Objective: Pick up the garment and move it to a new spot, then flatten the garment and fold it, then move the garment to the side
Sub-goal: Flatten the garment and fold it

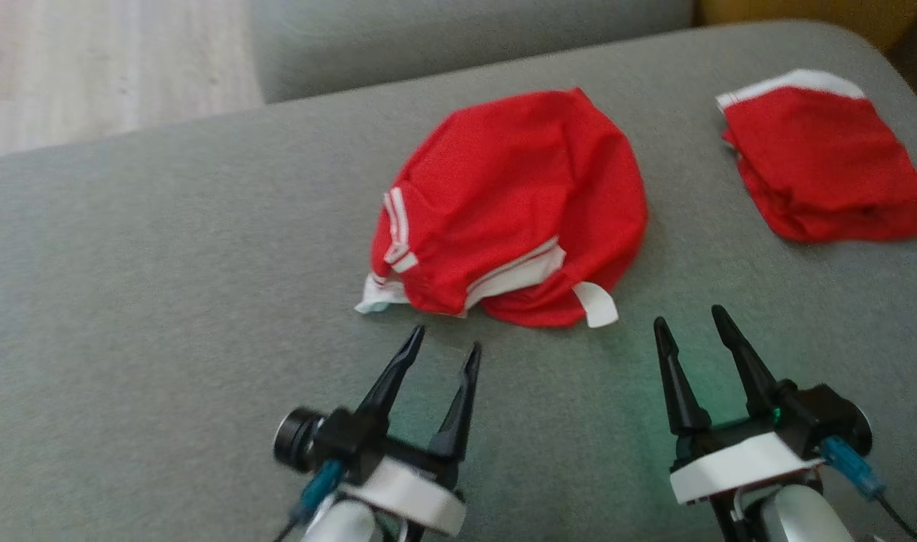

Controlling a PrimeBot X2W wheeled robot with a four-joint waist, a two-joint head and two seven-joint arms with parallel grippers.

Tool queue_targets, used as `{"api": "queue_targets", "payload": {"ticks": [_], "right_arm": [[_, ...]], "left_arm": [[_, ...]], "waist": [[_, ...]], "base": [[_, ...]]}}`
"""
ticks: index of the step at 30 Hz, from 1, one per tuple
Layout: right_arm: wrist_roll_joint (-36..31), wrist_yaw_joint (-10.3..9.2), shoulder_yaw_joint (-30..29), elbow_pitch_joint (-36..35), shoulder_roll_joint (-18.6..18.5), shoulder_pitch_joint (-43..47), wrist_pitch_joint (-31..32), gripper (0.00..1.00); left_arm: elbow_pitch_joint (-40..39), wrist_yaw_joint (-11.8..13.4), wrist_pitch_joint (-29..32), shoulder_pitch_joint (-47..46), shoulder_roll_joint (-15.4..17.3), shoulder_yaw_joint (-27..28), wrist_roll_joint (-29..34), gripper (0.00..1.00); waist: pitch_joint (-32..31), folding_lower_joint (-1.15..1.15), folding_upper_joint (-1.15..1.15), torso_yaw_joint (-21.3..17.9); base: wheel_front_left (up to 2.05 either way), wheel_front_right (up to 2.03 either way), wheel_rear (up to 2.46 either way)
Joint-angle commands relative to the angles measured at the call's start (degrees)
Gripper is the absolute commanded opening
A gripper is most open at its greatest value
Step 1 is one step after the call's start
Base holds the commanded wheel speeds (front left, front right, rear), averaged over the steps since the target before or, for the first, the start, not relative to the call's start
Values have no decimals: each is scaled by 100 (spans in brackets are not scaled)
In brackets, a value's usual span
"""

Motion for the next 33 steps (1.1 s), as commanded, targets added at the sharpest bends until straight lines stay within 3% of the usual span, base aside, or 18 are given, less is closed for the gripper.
{"api": "queue_targets", "payload": {"ticks": [1, 3, 5, 11, 15, 24, 30, 31, 33], "right_arm": [[24, -5, 153, -202, -67, -219, -22, 100], [25, -5, 182, -211, -66, -276, -22, 100], [31, -5, 198, -216, -63, -322, -22, 100], [62, -5, 223, -256, -48, -418, -22, 100], [58, -5, 202, -273, -32, -428, -22, 100], [30, -5, 174, -270, 5, -431, -22, 100], [29, -5, 190, -250, 13, -428, -22, 100], [29, -5, 193, -248, 13, -426, -22, 100], [25, -5, 205, -237, 9, -424, -22, 100]], "left_arm": [[-62, -48, -53, -409, -18, 30, -177, 100], [205, -66, -53, -723, -18, -164, -420, 100], [583, 78, -41, -1025, -18, -272, -557, 100], [1562, 1021, -28, -1723, -18, -135, -655, 100], [1931, 1405, -42, -1873, -6, 110, -661, 100], [1555, 1984, -52, -1743, 160, 710, -263, 100], [1366, 2003, -52, -1501, 151, 1052, -211, 100], [1390, 1932, -52, -1461, 131, 1100, -284, 100], [1520, 1556, -53, -1422, 58, 1168, -625, 100]], "waist": [[279, -1, 0, -280], [388, -1, 0, -401], [478, -1, 0, -514], [656, -1, 0, -750], [691, -1, 0, -777], [648, -1, 0, -741], [618, -1, 0, -709], [610, -1, 0, -701], [591, -1, 0, -686]], "base": [[0, 0, 0], [0, 0, 0], [0, 0, 0], [0, 0, 0], [0, 0, 0], [0, 0, 0], [0, 0, 0], [0, 0, 0], [0, 0, 0]]}}
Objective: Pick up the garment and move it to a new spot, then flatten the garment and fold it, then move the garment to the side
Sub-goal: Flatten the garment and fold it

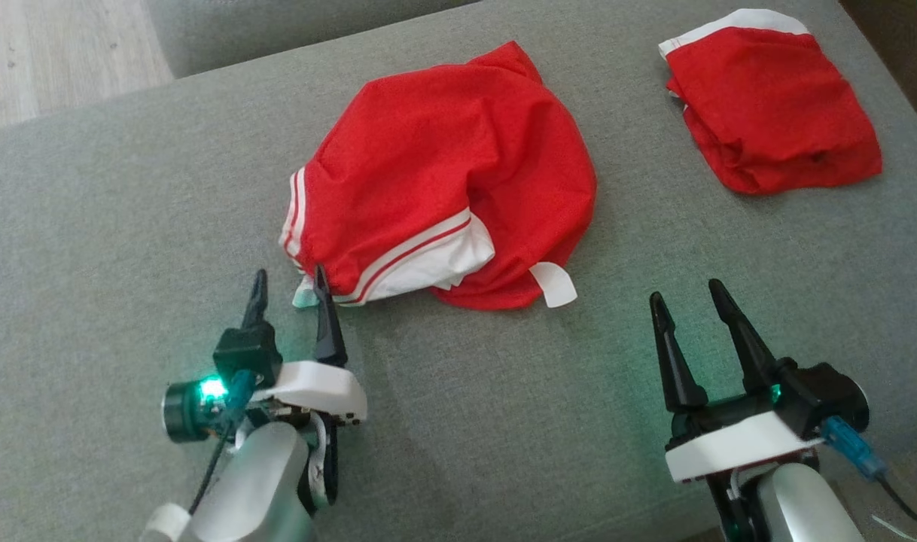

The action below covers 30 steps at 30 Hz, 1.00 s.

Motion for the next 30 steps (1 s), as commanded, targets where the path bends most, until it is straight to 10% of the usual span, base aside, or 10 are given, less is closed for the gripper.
{"api": "queue_targets", "payload": {"ticks": [1, 12, 13, 15, 23, 30], "right_arm": [[-19, -5, 136, -158, -3, -133, -22, 100], [-3, -5, 293, -97, -37, -177, -22, 100], [4, -5, 310, -93, -40, -176, -22, 100], [17, -5, 330, -92, -41, -165, -22, 100], [47, -5, 378, -76, -27, -76, -22, 100], [83, -5, 541, -73, 12, -32, -22, 100]], "left_arm": [[-137, -32, -54, -153, 14, 185, -43, 100], [225, -976, -23, -495, -41, -137, -1519, 100], [203, -1092, 3, -519, -42, -151, -1895, 88], [176, -1336, 42, -612, -42, -262, -2444, 0], [-310, -2103, 120, -1518, -43, -1028, -3199, 0], [-1096, -2088, 342, -3203, -43, -1441, -3997, 0]], "waist": [[-4, 0, 0, 3], [-116, 0, 0, -118], [-133, 0, 0, -144], [-172, 0, 0, -190], [-418, 0, 0, -295], [-679, 0, 0, -420]], "base": [[0, 0, 0], [0, 0, 0], [0, 0, 0], [0, 0, 0], [0, 0, 0], [0, 0, 0]]}}
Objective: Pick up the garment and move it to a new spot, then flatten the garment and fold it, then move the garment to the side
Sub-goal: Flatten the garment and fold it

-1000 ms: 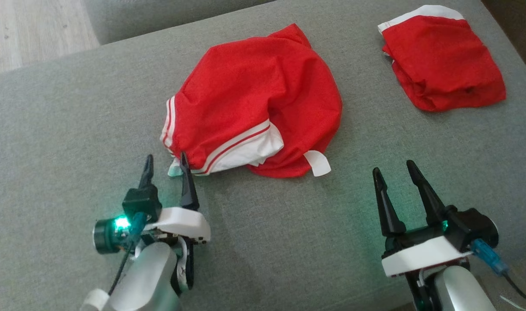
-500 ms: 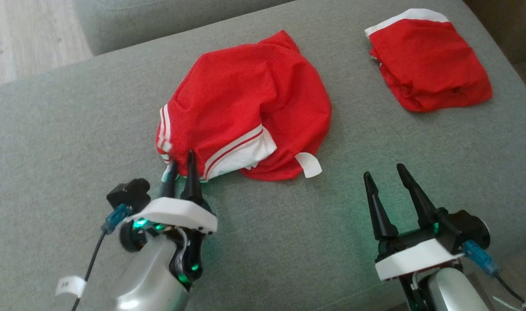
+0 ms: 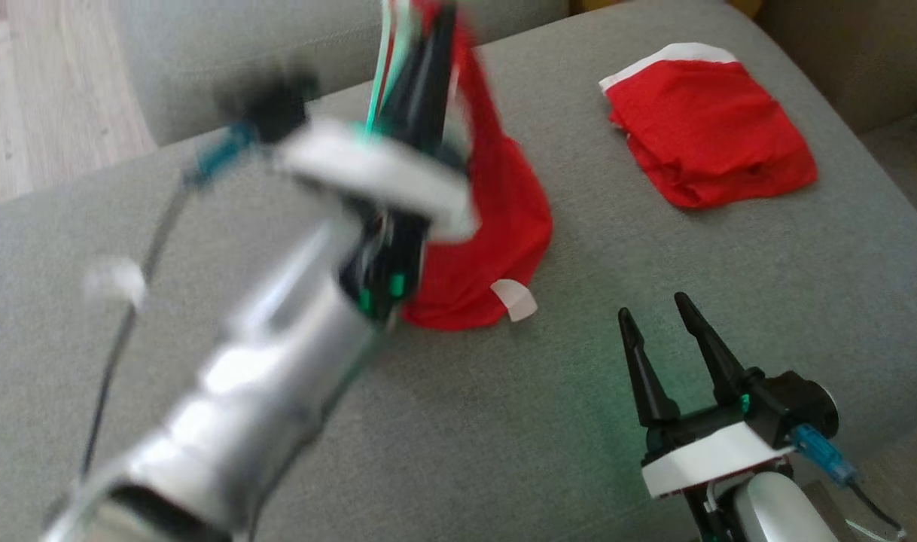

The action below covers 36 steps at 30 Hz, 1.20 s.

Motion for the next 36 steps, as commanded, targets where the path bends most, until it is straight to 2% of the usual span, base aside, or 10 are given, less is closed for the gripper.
{"api": "queue_targets", "payload": {"ticks": [1, 8, 12, 16, 19, 27, 28, 29, 32, 36], "right_arm": [[30, -5, 173, -169, 19, -43, -22, 100], [35, -5, 113, -205, 53, 59, -22, 100], [34, -5, 48, -222, 61, 97, -22, 100], [34, -5, 39, -243, 66, 107, -22, 100], [31, -5, 18, -267, 68, 62, -22, 100], [27, -5, 9, -271, 6, -216, -22, 100], [28, -5, 6, -270, -7, -232, -22, 100], [26, -5, 15, -266, -22, -245, -22, 100], [29, -5, 24, -272, -49, -282, -22, 100], [32, -5, -47, -308, -77, -286, -22, 100]], "left_arm": [[-295, 70, 29, -798, 32, 132, -167, 0], [198, 675, -147, -2620, 59, 518, -279, 0], [610, 901, -163, -2671, 224, 720, -305, 0], [976, 1078, 87, -1874, 637, 673, -396, 0], [1148, 1140, 295, -955, 960, 638, -570, 0], [1547, 743, -12, 138, 1353, 682, -664, 0], [1580, 700, -96, 128, 1337, 696, -626, 29], [1611, 679, -189, 105, 1342, 680, -512, 93], [1544, 746, -370, 76, 1402, 550, 182, 100], [606, 1310, -392, 498, 1396, 921, 1850, 100]], "waist": [[-94, 0, 0, -68], [-194, 0, 0, 37], [-231, 0, 0, 177], [-195, 0, 0, 400], [-56, 0, 0, 556], [539, 0, 0, 894], [586, 0, 0, 938], [625, 0, 0, 980], [722, 0, 0, 1080], [828, 0, 0, 1217]], "base": [[0, 0, 0], [0, 0, 0], [0, 0, 0], [0, 0, 0], [0, 0, 0], [0, 0, 0], [0, 0, 0], [0, 0, 0], [0, 0, 0], [0, 0, 0]]}}
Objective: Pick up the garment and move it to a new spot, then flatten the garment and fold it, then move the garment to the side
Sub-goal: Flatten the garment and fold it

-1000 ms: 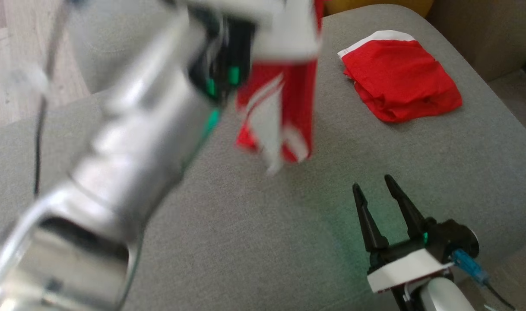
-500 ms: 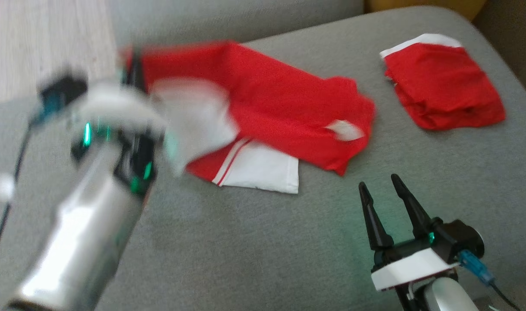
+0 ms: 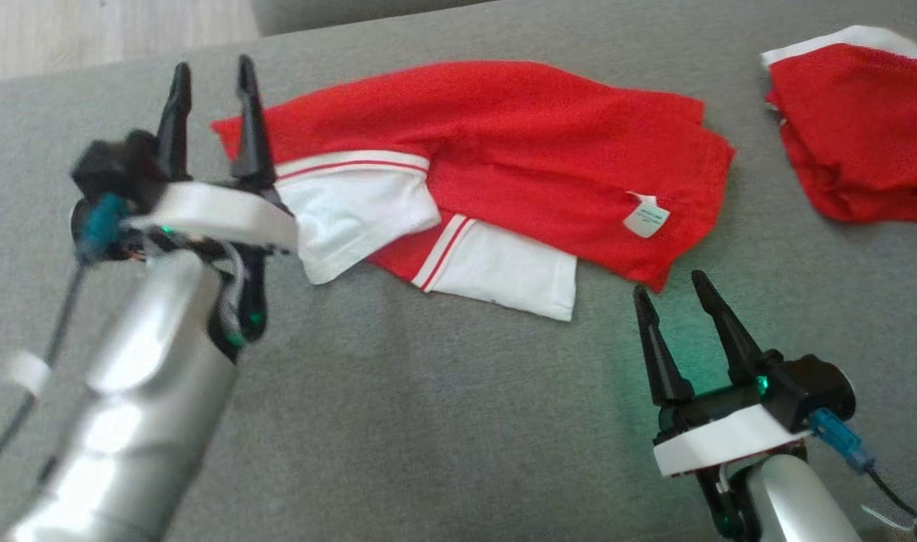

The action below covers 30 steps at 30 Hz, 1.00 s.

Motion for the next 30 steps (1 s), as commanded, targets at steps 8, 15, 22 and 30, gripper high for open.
{"api": "queue_targets", "payload": {"ticks": [8, 15, 22, 30], "right_arm": [[35, -5, 81, -184, -90, -130, -22, 100], [56, -5, 149, -202, -138, -199, -22, 100], [84, -5, 171, -189, -158, -245, -22, 100], [73, -5, 129, -146, -169, -253, -22, 100]], "left_arm": [[-976, 483, -51, 1746, -627, 473, 1533, 100], [-80, 396, -52, 1779, -878, 731, 1617, 100], [652, 22, -52, 1489, -994, 820, 1566, 100], [1318, -594, -52, 1168, -1135, 553, 1447, 0]], "waist": [[111, -1, 0, 197], [236, -1, 0, 176], [351, -1, 0, 93], [413, -1, 0, 58]], "base": [[0, 0, 0], [0, 0, 0], [0, 0, 0], [0, 0, 0]]}}
